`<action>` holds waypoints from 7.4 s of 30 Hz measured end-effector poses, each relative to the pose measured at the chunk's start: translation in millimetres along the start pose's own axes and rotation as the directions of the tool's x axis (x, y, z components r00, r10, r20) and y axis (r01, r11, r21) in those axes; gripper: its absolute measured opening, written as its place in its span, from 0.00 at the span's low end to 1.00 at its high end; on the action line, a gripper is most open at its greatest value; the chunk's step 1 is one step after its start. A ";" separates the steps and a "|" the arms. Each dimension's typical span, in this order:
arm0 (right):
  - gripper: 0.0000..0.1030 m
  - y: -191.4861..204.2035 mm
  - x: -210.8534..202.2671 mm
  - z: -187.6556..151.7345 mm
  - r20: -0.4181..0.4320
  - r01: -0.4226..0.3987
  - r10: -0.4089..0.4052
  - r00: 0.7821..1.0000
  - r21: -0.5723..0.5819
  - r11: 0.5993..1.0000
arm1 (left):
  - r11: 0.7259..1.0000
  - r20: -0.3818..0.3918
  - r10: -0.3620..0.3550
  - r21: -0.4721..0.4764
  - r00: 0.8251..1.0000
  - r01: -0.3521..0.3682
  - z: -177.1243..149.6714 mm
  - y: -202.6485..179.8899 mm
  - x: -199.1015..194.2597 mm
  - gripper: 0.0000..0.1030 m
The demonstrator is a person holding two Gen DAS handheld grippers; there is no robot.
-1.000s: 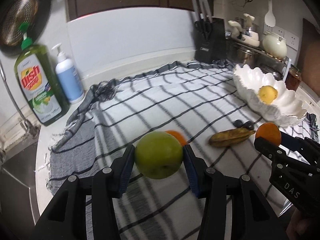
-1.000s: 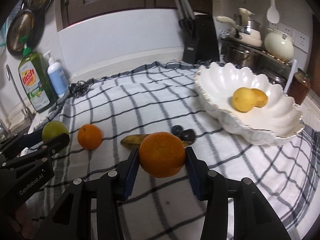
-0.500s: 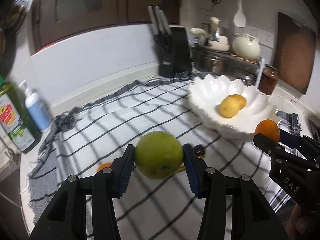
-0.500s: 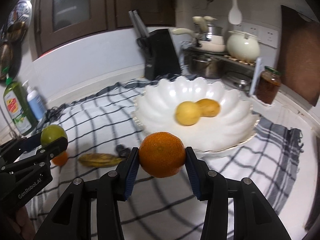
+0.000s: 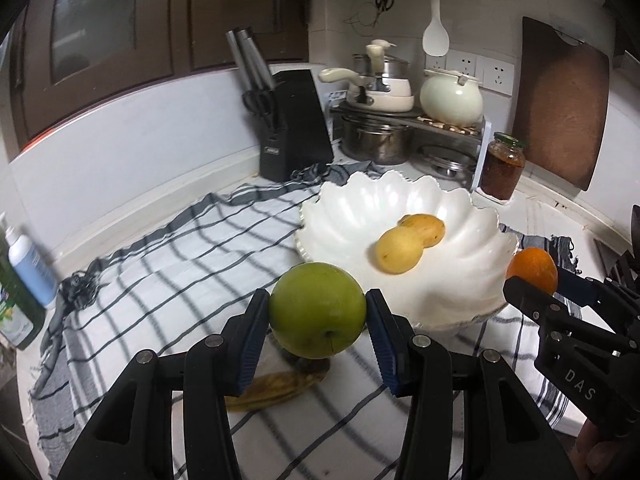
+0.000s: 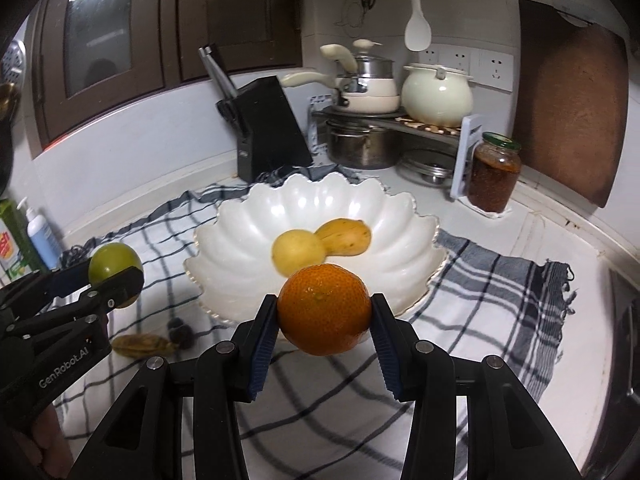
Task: Organize fruits
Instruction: 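Carry the green apple and orange over the white bowl, then open both tools to drop the apple and orange into the bowl, then withdraw both tools from the bowl toward the remaining orange and banana, then grasp the orange with the left tool while the right tool grasps the banana, then carry the orange and banana over the white bowl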
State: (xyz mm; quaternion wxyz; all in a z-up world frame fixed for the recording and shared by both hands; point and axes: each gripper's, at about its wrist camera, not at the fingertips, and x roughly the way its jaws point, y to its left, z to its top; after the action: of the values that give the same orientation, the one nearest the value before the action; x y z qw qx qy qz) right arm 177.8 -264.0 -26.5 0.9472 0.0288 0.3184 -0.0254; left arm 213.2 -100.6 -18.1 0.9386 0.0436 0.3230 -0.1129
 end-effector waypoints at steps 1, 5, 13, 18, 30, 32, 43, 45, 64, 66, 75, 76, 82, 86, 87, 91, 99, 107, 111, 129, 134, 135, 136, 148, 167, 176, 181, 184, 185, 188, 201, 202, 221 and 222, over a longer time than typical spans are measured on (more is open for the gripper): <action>0.45 -3.1 1.3 2.0 0.001 0.002 -0.002 1.000 0.002 1.000 | 1.000 0.000 -0.005 0.001 1.000 0.005 2.6 -2.1 1.8 0.47; 0.45 -12.2 5.3 7.5 0.003 0.003 -0.003 1.000 0.006 1.000 | 1.000 -0.003 -0.016 0.007 1.000 0.016 9.7 -9.4 9.7 0.47; 0.45 -28.5 21.6 17.0 -0.010 0.012 -0.012 1.000 0.017 1.000 | 0.999 -0.029 -0.034 0.022 0.999 0.034 22.0 -23.0 35.4 0.47; 0.45 -36.0 34.7 20.1 -0.028 0.013 -0.012 1.000 0.024 1.000 | 0.998 -0.050 -0.045 0.031 0.998 0.046 25.0 -29.2 51.4 0.47; 0.45 -44.8 59.1 18.0 -0.071 0.008 -0.006 0.997 0.034 0.999 | 0.997 -0.106 -0.063 0.046 0.992 0.069 23.0 -39.6 81.9 0.47; 0.46 -45.3 59.6 17.5 -0.071 0.009 -0.007 0.997 0.033 0.999 | 0.996 -0.111 -0.064 0.050 0.992 0.070 21.7 -41.3 84.0 0.47; 0.83 -46.0 51.9 18.7 -0.035 0.056 -0.055 0.998 0.036 0.998 | 0.997 -0.117 -0.050 0.050 0.992 0.056 17.3 -41.6 82.9 0.70; 0.84 -46.2 47.7 20.3 -0.021 0.064 -0.063 0.998 0.037 0.997 | 0.998 -0.106 -0.042 0.051 0.993 0.048 18.7 -40.7 79.1 0.72; 0.88 -26.6 2.1 22.4 0.043 0.085 -0.086 0.995 0.026 0.996 | 0.999 -0.020 0.018 0.028 1.000 -0.018 14.5 -17.7 22.0 0.94; 0.88 -22.2 -4.0 21.9 0.051 0.081 -0.082 0.995 0.026 0.996 | 0.999 -0.012 0.025 0.025 1.000 -0.024 13.7 -14.0 14.7 0.94; 0.88 1.6 -23.2 15.8 0.071 0.058 -0.058 0.996 0.002 0.998 | 0.998 0.015 0.059 0.003 0.998 -0.059 2.6 9.8 -14.9 0.94; 0.88 4.6 -25.1 14.9 0.074 0.055 -0.055 0.996 -0.001 0.998 | 0.998 0.017 0.063 0.001 0.998 -0.063 1.4 12.4 -17.3 0.94; 0.88 19.8 -32.3 9.5 0.079 0.046 -0.044 0.996 -0.021 0.999 | 0.997 0.022 0.080 -0.010 0.997 -0.079 -6.7 25.7 -29.3 0.94; 0.88 30.6 -34.8 4.8 0.078 0.041 -0.038 0.996 -0.038 0.998 | 0.996 0.022 0.092 -0.014 0.995 -0.092 -15.4 36.3 -35.9 0.94; 0.88 33.7 -35.0 3.6 0.076 0.039 -0.036 0.996 -0.045 0.998 | 0.995 0.022 0.097 -0.017 0.995 -0.097 -17.7 38.9 -37.3 0.94; 0.88 47.6 -33.0 -2.1 0.063 0.023 -0.019 0.998 -0.068 0.997 | 0.992 0.019 0.120 -0.031 0.993 -0.119 -27.9 52.3 -43.7 0.94; 0.88 81.0 -27.0 -13.6 0.044 -0.016 0.022 0.999 -0.118 0.993 | 0.985 0.003 0.165 -0.055 0.986 -0.165 -47.4 81.1 -53.1 0.94; 0.88 101.7 -13.3 -26.8 -0.001 -0.050 0.051 0.999 -0.138 0.989 | 0.978 -0.034 0.191 -0.080 0.981 -0.193 -65.9 104.7 -48.9 0.94; 0.88 112.5 -5.6 -31.8 -0.021 -0.065 0.063 0.998 -0.158 0.985 | 0.974 -0.062 0.203 -0.090 0.977 -0.208 -76.1 114.7 -43.0 0.94; 0.88 142.3 31.5 -54.0 -0.107 -0.095 0.074 0.992 -0.211 0.973 | 0.963 -0.171 0.218 -0.124 0.961 -0.241 -100.5 145.0 0.5 0.94; 0.88 142.8 38.8 -54.6 -0.119 -0.096 0.072 0.990 -0.207 0.974 | 0.962 -0.196 0.214 -0.128 0.957 -0.241 -103.7 146.2 10.8 0.93; 0.88 142.7 40.2 -54.1 -0.120 -0.096 0.073 0.990 -0.204 0.974 | 0.962 -0.198 0.215 -0.129 0.956 -0.243 -103.7 146.6 12.5 0.93; 0.88 142.8 41.4 -53.5 -0.121 -0.096 0.073 0.990 -0.201 0.975 | 0.962 -0.200 0.214 -0.130 0.956 -0.242 -103.3 147.1 13.6 0.91; 0.88 150.1 49.9 -52.6 -0.135 -0.107 0.085 0.987 -0.164 0.981 | 0.966 -0.256 0.161 -0.159 0.953 -0.206 -104.9 152.2 36.2 0.54; 0.88 141.7 53.6 -40.7 -0.195 -0.277 0.230 0.954 -0.273 0.921 | 0.947 -0.206 0.158 -0.246 0.966 -0.207 -106.0 129.1 -5.2 0.46; 0.85 169.5 52.5 -30.3 -0.292 -0.477 0.378 0.879 -0.519 0.710 | 0.901 -0.211 0.192 -0.350 0.958 -0.258 -113.0 119.9 -21.8 0.46; 0.73 186.8 61.2 -31.5 -0.371 -0.521 0.365 0.854 -0.606 0.602 | 0.833 -0.230 0.269 -0.431 0.935 -0.346 -118.3 125.8 -31.3 0.46; 0.66 191.4 69.3 -32.2 -0.404 -0.537 0.353 0.844 -0.617 0.576 | 0.805 -0.245 0.308 -0.448 0.919 -0.389 -120.3 129.1 -33.4 0.46; 0.62 193.4 71.9 -33.2 -0.415 -0.541 0.348 0.841 -0.624 0.563 | 0.802 -0.248 0.313 -0.447 0.917 -0.395 -120.5 129.3 -33.3 0.46; 0.52 198.1 79.3 -35.9 -0.457 -0.570 0.342 0.821 -0.637 0.519 | 0.799 -0.264 0.316 -0.444 0.911 -0.406 -121.5 127.9 -31.2 0.46; 0.42 207.8 108.4 -38.7 -0.532 -0.619 0.317 0.785 -0.650 0.441 | 0.807 -0.291 0.318 -0.417 0.902 -0.419 -118.7 122.3 -17.5 0.46; 0.41 207.3 110.8 -37.3 -0.543 -0.632 0.325 0.774 -0.633 0.448 | 0.808 -0.292 0.316 -0.417 0.903 -0.417 -118.4 122.4 -16.5 0.46; 0.30 173.9 76.0 -29.2 -0.464 -0.635 0.452 0.762 -0.398 0.662 | 0.842 -0.232 0.299 -0.392 0.925 -0.371 -108.6 118.6 -31.1 0.46; 0.30 169.6 72.8 -28.6 -0.447 -0.624 0.455 0.771 -0.382 0.682 | 0.846 -0.224 0.299 -0.388 0.928 -0.366 -107.4 117.1 -33.1 0.46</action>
State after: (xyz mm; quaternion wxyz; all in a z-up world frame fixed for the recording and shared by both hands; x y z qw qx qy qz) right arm 229.9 -95.1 -86.7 0.8196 -0.1254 0.4370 0.3487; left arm 151.9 35.7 -81.2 0.9027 -0.0966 0.3992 0.1280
